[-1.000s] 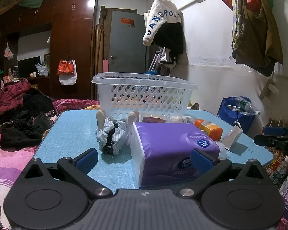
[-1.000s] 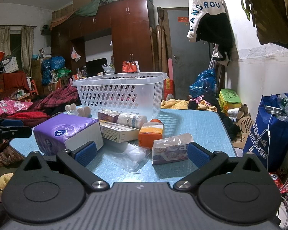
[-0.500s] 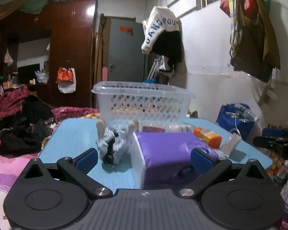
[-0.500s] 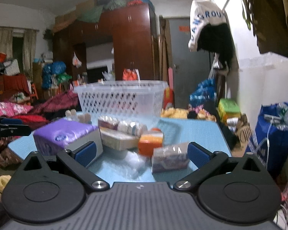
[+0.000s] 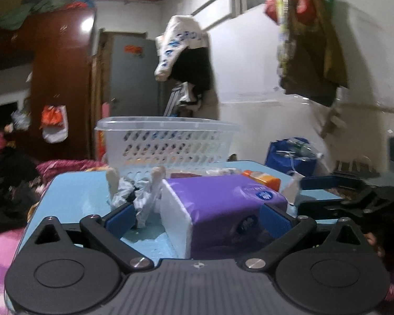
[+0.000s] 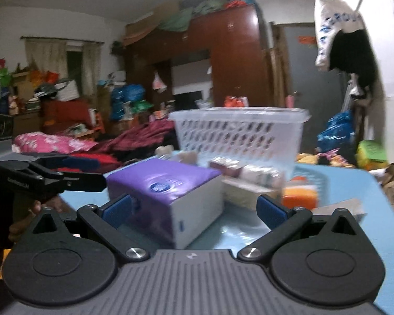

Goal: Organize objects

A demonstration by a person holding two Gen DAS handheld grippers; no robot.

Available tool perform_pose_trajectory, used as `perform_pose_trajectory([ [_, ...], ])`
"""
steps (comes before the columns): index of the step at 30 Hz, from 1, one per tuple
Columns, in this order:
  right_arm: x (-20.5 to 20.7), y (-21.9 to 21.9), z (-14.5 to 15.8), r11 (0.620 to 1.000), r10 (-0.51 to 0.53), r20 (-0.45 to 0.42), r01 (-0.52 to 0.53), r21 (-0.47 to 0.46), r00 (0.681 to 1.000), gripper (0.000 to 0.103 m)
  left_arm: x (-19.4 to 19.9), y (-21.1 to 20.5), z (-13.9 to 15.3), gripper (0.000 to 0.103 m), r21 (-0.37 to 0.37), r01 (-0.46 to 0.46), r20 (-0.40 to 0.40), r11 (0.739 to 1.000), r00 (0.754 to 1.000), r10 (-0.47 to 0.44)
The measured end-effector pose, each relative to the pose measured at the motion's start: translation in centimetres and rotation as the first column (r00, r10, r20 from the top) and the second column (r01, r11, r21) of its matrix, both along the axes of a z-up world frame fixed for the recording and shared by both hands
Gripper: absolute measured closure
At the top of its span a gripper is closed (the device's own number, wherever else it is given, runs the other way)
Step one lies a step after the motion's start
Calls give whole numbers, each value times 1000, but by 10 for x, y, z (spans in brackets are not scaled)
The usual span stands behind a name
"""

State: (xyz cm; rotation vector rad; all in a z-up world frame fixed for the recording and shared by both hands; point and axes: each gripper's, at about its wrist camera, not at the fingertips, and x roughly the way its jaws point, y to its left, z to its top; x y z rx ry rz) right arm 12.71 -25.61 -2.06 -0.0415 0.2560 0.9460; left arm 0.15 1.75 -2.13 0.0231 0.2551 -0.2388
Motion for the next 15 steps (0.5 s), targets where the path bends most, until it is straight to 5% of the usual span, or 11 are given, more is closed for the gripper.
perform_pose_trajectory([
  [9,-2,14,-11,995,100,-8,-100,3,995,25,9,1,-19,40,23,105,-24,994,994,-104],
  [15,0,15,-15,992,122,-9,-122,-18,993,38,11,8,-22,51,16,116,-24,993,993,-116],
])
